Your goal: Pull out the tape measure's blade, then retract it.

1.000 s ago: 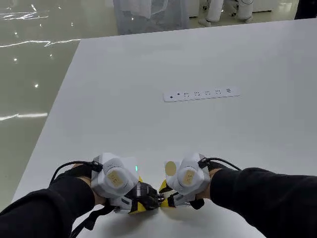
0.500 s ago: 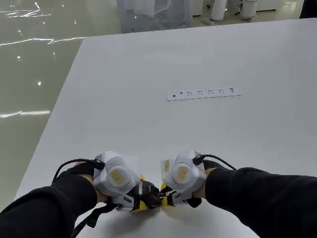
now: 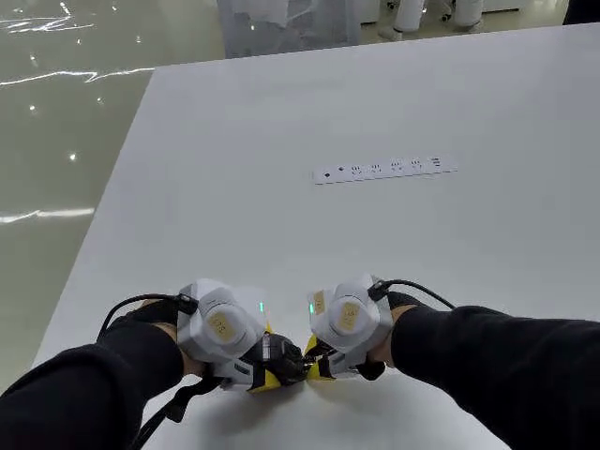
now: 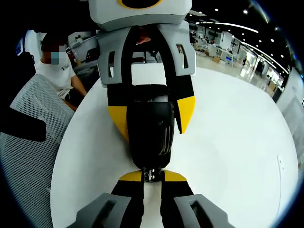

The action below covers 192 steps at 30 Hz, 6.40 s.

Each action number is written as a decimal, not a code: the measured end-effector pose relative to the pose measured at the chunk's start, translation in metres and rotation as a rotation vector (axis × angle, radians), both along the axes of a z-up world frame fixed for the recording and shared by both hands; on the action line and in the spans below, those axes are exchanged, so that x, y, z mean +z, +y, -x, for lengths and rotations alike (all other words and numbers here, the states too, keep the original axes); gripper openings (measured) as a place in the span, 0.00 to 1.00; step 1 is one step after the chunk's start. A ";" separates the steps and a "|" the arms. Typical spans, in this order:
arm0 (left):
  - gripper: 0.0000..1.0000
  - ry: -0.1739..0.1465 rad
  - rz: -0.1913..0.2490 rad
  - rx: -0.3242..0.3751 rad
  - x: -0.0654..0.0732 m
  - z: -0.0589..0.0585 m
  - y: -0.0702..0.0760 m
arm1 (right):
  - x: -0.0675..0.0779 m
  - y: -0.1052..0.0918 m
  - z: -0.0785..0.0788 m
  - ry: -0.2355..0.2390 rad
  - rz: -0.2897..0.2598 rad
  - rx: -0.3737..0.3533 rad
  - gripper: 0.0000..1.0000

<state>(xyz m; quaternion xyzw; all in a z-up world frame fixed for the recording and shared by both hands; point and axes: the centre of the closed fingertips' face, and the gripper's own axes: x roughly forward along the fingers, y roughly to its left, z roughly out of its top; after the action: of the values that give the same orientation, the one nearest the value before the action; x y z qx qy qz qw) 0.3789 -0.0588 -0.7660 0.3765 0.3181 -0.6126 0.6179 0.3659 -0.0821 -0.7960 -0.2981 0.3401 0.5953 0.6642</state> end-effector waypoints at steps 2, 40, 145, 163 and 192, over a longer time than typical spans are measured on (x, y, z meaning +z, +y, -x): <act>0.32 -0.001 0.002 0.000 0.000 0.000 0.000 | 0.000 0.000 0.000 0.002 0.002 -0.004 0.08; 0.32 0.004 0.021 0.004 0.000 0.001 0.000 | 0.001 -0.008 0.001 0.026 0.017 -0.034 0.08; 0.32 -0.017 0.014 0.010 0.000 0.001 -0.001 | 0.002 -0.066 0.007 0.039 0.047 -0.078 0.08; 0.32 -0.011 0.013 0.013 -0.001 0.000 0.000 | 0.001 -0.076 0.006 0.041 0.042 -0.090 0.08; 0.32 -0.009 0.011 0.015 -0.001 0.000 -0.002 | 0.002 -0.094 0.010 0.050 0.044 -0.120 0.08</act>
<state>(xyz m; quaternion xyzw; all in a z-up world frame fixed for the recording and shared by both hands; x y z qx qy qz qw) 0.3784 -0.0605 -0.7672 0.3736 0.3148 -0.6082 0.6257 0.3563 -0.1766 -0.7939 -0.2768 0.3868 0.5542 0.6831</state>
